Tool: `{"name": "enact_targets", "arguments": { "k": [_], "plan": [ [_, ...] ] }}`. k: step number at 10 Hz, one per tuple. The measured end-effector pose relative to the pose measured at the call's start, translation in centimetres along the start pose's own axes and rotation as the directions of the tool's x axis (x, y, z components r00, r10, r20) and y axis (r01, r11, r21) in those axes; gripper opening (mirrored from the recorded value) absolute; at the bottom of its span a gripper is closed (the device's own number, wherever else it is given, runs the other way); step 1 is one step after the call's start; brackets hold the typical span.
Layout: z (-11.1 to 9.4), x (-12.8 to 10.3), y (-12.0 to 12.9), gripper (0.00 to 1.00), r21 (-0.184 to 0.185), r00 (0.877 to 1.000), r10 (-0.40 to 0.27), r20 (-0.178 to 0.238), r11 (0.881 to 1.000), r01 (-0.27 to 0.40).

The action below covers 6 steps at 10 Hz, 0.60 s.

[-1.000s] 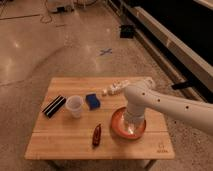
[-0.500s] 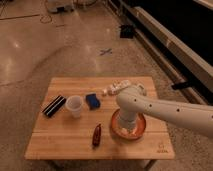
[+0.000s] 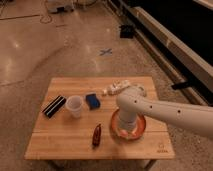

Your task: Place the pepper in the ceramic bowl

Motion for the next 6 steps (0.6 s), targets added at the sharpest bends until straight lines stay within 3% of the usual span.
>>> {"name": "enact_targets", "arguments": {
  "k": [2,4,6],
  "plan": [
    [0.2,-1.2,0.1,0.41,-0.012,1.0,-0.016,-0.001,1.0,0.016],
    [0.5,-1.4,0.3,0.41,0.004,1.0,-0.009,-0.009,1.0,0.009],
    [0.6,-1.5,-1.1,0.41,0.013,1.0,-0.008,-0.017,1.0,0.008]
  ]
}}
